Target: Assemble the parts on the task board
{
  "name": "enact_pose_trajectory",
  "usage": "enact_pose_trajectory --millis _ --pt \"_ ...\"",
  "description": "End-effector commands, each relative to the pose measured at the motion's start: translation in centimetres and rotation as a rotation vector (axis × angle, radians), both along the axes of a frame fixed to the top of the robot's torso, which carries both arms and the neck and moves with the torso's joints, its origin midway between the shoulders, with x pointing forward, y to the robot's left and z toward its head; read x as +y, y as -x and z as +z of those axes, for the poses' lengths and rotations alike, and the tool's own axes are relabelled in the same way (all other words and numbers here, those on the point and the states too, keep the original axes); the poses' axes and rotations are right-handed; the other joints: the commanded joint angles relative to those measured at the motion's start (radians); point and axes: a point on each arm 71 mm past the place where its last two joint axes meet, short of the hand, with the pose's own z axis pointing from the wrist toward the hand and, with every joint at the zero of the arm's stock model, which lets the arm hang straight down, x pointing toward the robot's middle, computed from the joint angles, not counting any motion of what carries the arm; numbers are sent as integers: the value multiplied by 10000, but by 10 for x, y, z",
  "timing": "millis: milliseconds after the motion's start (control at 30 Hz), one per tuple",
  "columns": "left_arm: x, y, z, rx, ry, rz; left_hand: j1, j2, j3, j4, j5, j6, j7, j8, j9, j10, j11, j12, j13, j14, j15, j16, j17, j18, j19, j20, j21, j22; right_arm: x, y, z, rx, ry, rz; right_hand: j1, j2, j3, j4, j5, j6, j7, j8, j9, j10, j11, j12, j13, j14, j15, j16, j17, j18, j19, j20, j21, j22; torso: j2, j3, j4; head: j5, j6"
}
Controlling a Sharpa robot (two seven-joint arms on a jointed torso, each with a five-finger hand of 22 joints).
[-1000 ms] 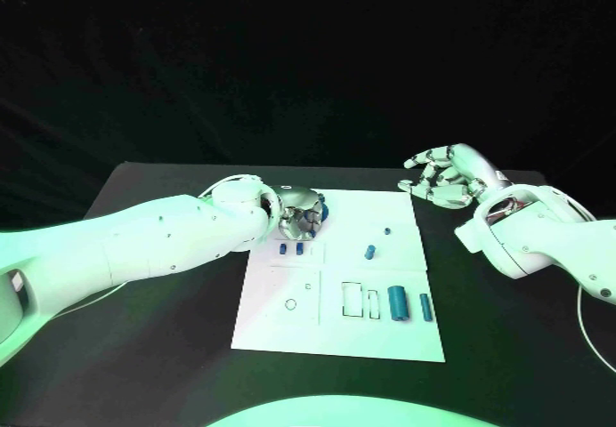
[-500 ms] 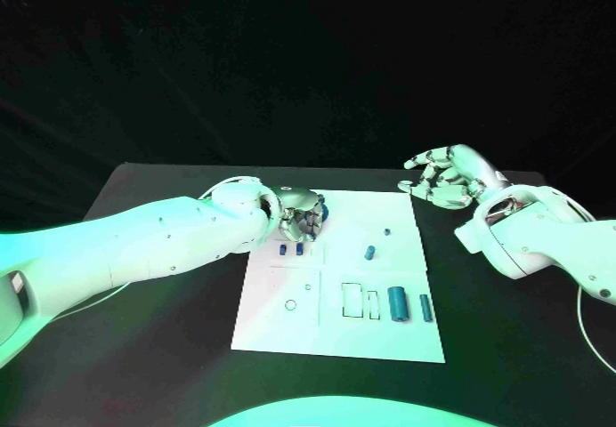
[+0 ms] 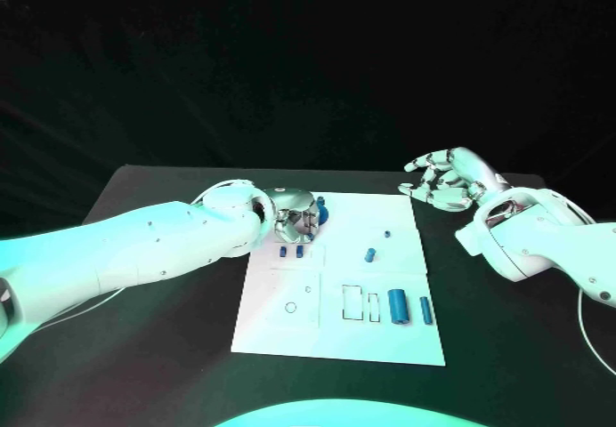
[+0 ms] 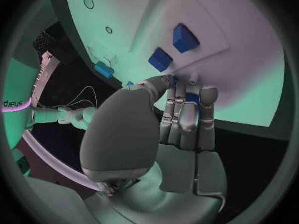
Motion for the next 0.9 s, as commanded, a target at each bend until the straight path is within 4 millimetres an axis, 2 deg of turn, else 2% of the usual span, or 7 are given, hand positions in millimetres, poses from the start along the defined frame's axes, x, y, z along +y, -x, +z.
enact_pose_trajectory --millis 33,333,433,700,800,900 --pt "1 2 7 -87 559 52 -55 30 0 -65 11 51 11 -61 219 65 -7 -67 -11 59 -2 52 17 -173 80 -18 61 17 0 0 0 -38 75 72 -8 -60 54 11 32 43 26 49 9 -18 -84 -32 -8 442 -54 -46 338 166 -16 -43 -65 -17 -7 1 14 -15 5" --pt "18 2 19 -219 858 434 -69 12 -1 -94 15 74 14 -96 229 114 -6 -130 -13 102 -2 67 73 -186 133 -21 104 71 -1 0 0 -34 90 25 -10 -65 66 8 33 49 23 55 12 -10 -87 -37 -22 443 -56 -50 337 166 -10 -46 -68 -18 -12 -5 27 2 10" --pt "23 1 19 -187 817 545 -71 6 0 -103 16 76 13 -108 231 124 -6 -147 -13 109 -2 69 80 -188 146 -22 114 84 -2 0 0 -27 95 20 -10 -65 66 8 33 49 23 55 12 -10 -87 -37 -22 443 -56 -50 337 166 -10 -46 -68 -18 -6 -5 11 8 11" --pt "36 -4 15 -48 619 862 -72 0 1 -115 17 80 12 -122 233 137 -6 -169 -14 120 -3 73 92 -191 156 -23 121 93 -2 -1 0 -12 108 7 -10 -65 66 8 33 49 23 55 12 -10 -87 -37 -22 443 -56 -50 337 166 -10 -46 -68 -18 1 0 25 19 24" --pt "38 -5 13 37 559 924 -72 0 1 -115 17 80 12 -122 233 137 -6 -169 -14 120 -3 73 92 -191 156 -23 121 93 -2 -1 -1 -9 108 15 -10 -65 66 8 33 49 23 55 12 -10 -87 -37 -22 443 -56 -50 337 166 -10 -46 -68 -18 15 -10 11 36 16" --pt "39 -5 11 134 517 954 -72 0 1 -115 17 80 12 -122 233 137 -6 -169 -14 120 -3 73 92 -191 156 -23 121 93 -2 -1 -1 -7 108 21 -10 -65 66 8 33 49 23 55 12 -10 -87 -37 -22 443 -56 -50 337 166 -10 -46 -68 -18 17 -3 -5 49 4"
